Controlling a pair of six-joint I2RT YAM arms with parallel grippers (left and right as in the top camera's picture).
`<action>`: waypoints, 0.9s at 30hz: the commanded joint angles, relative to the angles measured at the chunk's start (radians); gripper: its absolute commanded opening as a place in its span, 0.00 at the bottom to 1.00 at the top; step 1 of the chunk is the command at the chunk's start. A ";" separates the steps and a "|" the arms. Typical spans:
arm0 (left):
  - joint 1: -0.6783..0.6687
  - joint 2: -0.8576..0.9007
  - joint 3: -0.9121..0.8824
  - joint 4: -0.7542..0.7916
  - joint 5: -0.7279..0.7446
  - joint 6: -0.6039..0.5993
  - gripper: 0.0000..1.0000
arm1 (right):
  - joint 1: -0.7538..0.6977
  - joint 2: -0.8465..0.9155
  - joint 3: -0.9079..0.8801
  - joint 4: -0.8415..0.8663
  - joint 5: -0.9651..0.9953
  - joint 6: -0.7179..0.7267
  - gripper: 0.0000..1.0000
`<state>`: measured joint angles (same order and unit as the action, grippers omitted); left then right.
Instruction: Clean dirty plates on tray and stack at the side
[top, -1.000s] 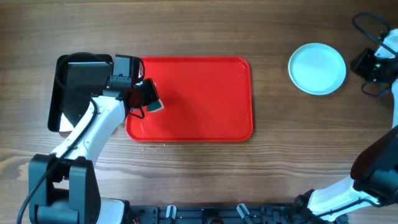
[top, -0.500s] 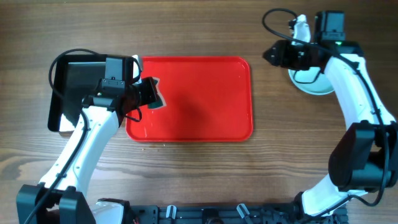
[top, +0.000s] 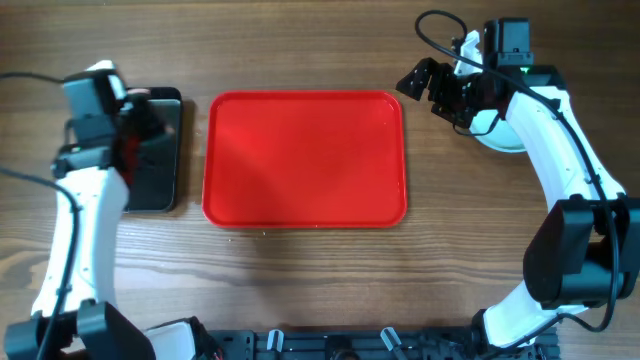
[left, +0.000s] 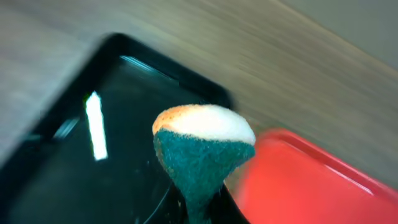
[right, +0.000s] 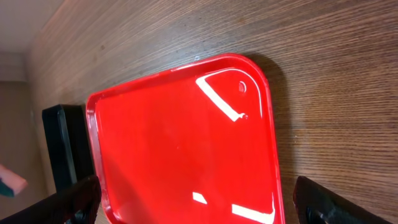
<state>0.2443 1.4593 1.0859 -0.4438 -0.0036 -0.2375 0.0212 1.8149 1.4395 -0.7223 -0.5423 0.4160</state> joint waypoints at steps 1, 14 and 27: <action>0.083 0.138 0.005 0.023 -0.005 0.026 0.08 | 0.001 0.010 -0.008 -0.006 -0.012 0.010 0.99; 0.148 0.131 0.041 0.022 0.098 0.013 1.00 | 0.039 -0.045 -0.008 -0.091 -0.071 -0.208 1.00; 0.146 -0.208 0.041 -0.283 0.306 0.014 1.00 | 0.413 -0.423 -0.009 -0.523 0.417 -0.130 1.00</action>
<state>0.3901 1.2530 1.1213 -0.7273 0.2703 -0.2287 0.3740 1.4551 1.4326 -1.2037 -0.2657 0.2192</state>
